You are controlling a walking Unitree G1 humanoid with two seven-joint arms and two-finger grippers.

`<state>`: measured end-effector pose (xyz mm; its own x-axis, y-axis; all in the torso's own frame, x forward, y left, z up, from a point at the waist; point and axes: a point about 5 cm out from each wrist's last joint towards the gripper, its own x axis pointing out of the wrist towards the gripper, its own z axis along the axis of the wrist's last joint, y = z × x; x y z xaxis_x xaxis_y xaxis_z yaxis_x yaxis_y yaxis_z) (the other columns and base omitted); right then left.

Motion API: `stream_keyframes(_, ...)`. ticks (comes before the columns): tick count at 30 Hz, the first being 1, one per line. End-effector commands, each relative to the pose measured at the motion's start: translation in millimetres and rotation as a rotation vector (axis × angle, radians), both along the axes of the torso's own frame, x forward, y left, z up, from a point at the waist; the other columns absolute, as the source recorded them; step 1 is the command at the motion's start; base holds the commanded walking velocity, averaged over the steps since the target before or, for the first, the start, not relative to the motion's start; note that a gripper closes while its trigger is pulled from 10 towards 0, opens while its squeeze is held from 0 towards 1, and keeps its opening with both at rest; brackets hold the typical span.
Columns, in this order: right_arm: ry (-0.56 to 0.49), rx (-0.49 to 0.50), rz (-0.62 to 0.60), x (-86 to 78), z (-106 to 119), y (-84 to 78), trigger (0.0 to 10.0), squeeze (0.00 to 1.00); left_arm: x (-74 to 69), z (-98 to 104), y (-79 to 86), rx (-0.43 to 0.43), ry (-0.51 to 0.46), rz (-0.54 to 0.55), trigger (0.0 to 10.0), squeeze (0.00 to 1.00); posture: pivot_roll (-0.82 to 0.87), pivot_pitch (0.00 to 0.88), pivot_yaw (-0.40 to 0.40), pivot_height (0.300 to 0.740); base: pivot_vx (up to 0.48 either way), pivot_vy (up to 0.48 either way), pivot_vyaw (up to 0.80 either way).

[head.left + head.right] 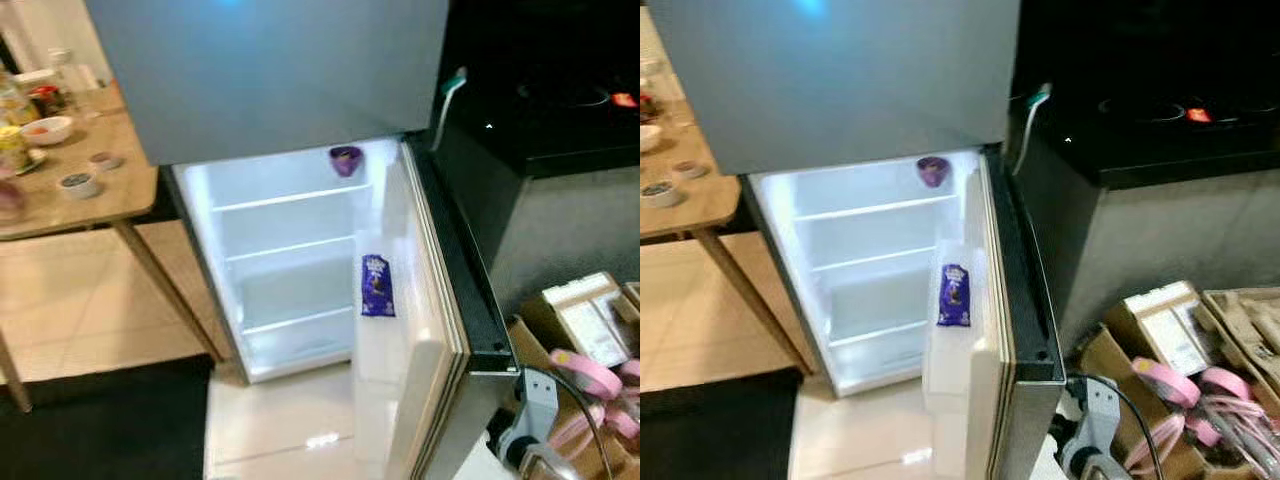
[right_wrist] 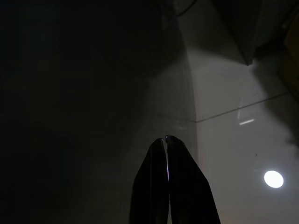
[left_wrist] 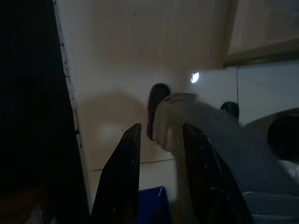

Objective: Restocking fridge

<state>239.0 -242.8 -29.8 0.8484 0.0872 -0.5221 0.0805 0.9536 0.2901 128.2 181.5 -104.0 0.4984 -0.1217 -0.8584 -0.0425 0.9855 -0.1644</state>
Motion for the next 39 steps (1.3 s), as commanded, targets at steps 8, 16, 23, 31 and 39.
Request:
stream_keyframes(8,0.063,0.024,0.265,-15.2,-14,26.5,10.0,0.0,-5.3,-2,0.6,0.001,0.019,-0.001,10.0,0.0,-0.09,0.026,0.003,0.74,0.0,0.0,0.72)
stream_keyframes(16,0.052,0.062,0.306,-14.6,-14,34.8,10.0,0.0,-5.7,-2,0.2,0.0,0.021,0.001,10.0,0.0,-0.09,0.026,0.003,0.74,0.0,0.0,0.72)
stream_keyframes(23,-0.022,0.104,0.388,-1.3,-4,46.9,10.0,0.0,-7.6,-3,0.9,0.002,0.028,0.002,10.0,0.0,-0.09,0.027,0.002,0.74,0.0,0.0,0.72)
stream_keyframes(31,-0.171,-0.068,0.317,38.0,27,44.4,10.0,0.0,-7.5,-3,0.2,0.001,0.028,0.001,10.0,0.0,-0.09,0.022,-0.002,0.74,0.0,0.0,0.45)
stream_keyframes(39,-0.121,-0.29,0.394,40.0,27,35.9,10.0,0.0,-7.6,-3,-0.1,0.001,0.028,-0.001,10.0,0.0,-0.09,0.018,-0.003,0.74,0.0,0.0,0.0)
